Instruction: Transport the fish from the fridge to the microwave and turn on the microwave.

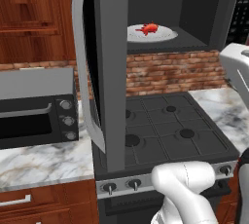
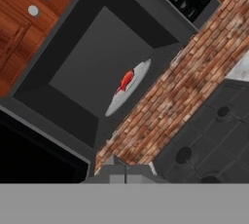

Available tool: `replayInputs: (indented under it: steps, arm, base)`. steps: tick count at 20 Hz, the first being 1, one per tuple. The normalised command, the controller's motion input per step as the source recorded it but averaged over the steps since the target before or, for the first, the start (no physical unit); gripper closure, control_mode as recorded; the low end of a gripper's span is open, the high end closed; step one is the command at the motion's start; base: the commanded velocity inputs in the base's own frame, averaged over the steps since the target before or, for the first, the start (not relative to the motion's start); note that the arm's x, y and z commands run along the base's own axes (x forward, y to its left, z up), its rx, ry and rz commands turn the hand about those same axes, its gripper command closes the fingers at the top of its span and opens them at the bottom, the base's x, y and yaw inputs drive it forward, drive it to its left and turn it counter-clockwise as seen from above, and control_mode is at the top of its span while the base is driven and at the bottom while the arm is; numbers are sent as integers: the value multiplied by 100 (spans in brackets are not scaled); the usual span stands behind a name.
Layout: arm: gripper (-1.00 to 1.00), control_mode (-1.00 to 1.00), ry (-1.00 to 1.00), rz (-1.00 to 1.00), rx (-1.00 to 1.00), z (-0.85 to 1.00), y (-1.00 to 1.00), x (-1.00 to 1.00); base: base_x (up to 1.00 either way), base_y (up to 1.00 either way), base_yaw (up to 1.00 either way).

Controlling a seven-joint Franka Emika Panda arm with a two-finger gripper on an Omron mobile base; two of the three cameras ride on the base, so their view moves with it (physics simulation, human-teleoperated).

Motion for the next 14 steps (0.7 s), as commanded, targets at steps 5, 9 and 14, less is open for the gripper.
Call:
replayInputs:
  steps: [5, 9, 14]
  arm:
    - [100, -100, 0, 0, 0, -15, 10, -9]
    - [100, -100, 0, 0, 0, -10, 5, -11]
    - [100, -100, 0, 0, 0, -4, 4, -16]
  base:
    - [0, 0, 0]
    - [0, 0, 0]
    - [0, 0, 0]
